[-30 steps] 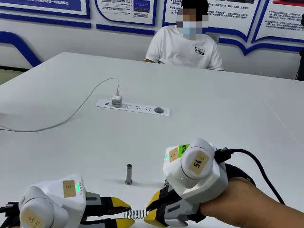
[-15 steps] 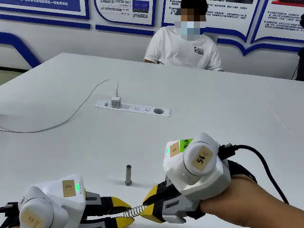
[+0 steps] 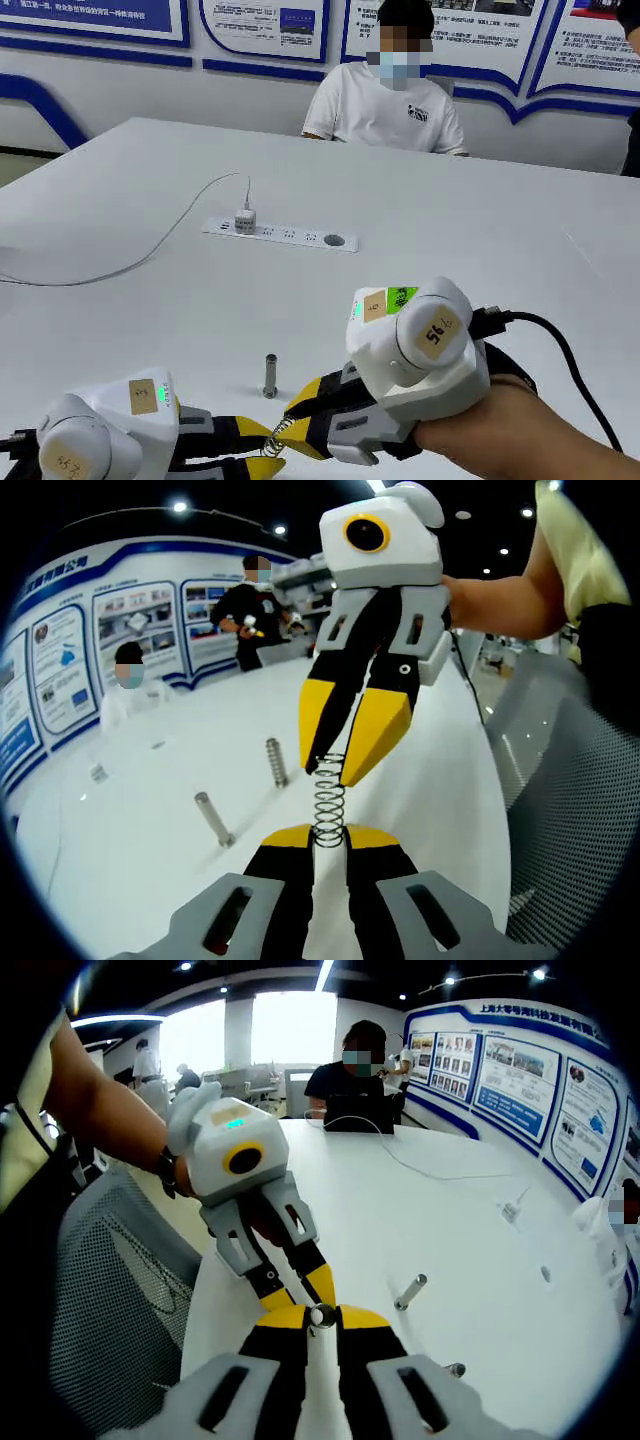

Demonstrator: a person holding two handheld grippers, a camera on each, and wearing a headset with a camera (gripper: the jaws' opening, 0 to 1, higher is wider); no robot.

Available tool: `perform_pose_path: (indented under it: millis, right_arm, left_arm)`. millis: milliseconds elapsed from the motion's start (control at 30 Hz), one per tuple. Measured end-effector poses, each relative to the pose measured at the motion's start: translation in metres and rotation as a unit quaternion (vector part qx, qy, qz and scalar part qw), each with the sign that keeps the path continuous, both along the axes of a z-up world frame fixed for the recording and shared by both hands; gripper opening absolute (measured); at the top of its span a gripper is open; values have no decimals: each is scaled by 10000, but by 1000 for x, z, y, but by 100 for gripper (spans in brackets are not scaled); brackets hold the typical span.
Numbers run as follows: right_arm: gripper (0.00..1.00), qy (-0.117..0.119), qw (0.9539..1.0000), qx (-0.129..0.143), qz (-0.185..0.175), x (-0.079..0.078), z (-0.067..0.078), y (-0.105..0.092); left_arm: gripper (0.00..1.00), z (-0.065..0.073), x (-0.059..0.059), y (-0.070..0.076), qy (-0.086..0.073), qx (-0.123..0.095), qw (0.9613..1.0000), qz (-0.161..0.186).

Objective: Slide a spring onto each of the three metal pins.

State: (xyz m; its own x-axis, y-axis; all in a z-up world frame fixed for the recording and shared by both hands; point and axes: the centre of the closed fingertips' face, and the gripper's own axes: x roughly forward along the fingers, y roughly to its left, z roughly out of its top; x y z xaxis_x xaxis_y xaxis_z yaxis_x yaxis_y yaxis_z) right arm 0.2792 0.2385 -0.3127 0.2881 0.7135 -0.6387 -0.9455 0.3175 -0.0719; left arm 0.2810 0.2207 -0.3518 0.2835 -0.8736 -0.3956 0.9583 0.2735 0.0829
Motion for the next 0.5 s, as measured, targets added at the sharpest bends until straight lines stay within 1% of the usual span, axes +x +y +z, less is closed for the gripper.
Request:
perform_pose_path:
  millis: [167,500]
  right_arm:
    - [12,-49,9999,108,-26,2,4,5]
    - [12,-119,9997,184,-49,3,6,10]
  left_arm:
    - [11,2,-1,-3,6,-39,10000,-30]
    - [11,2,-1,-7,24,-84,10000,-41]
